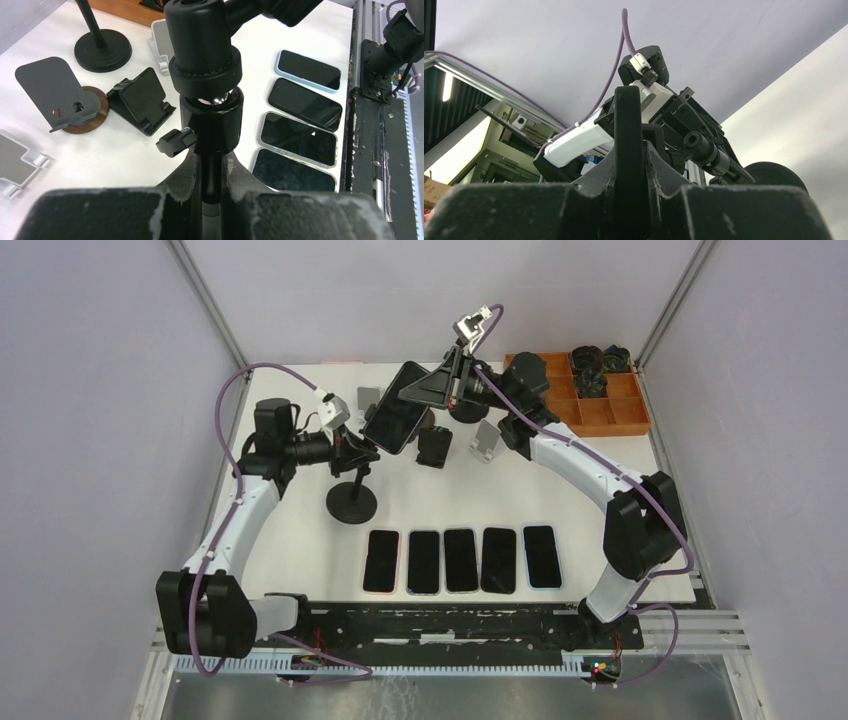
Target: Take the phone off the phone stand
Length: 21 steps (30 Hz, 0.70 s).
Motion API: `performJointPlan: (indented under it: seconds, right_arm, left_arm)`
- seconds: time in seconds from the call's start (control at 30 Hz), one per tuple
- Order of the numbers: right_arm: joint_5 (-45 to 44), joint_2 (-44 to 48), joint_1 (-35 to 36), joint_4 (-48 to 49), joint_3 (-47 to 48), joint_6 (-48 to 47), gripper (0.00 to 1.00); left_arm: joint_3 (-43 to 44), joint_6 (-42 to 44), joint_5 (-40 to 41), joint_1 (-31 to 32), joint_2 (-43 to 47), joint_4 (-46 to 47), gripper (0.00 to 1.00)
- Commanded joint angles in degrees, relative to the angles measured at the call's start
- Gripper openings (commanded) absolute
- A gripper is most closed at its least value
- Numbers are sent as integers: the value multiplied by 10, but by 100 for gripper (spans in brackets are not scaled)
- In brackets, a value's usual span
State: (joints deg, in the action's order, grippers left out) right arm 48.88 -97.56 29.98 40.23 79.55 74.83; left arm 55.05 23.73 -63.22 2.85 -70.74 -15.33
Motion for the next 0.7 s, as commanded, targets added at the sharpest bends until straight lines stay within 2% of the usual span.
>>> performJointPlan:
  seconds: [0.0,0.4,0.53,0.67]
  right_arm:
    - [-25,127,-53,217,54,113,0]
    - [-24,131,-86,167,-48,58,0]
    - [-18,123,-142,178,-26,81,0]
    - [-8,118,-171,179,14,99,0]
  left_arm:
    - [-33,29,116,-58,-25,-89,2]
    - [-1,15,86,-59,-2,-106,2]
    - [3,25,141,-59,-11,-105,2]
    - [2,5,238,-61,-41,-66,2]
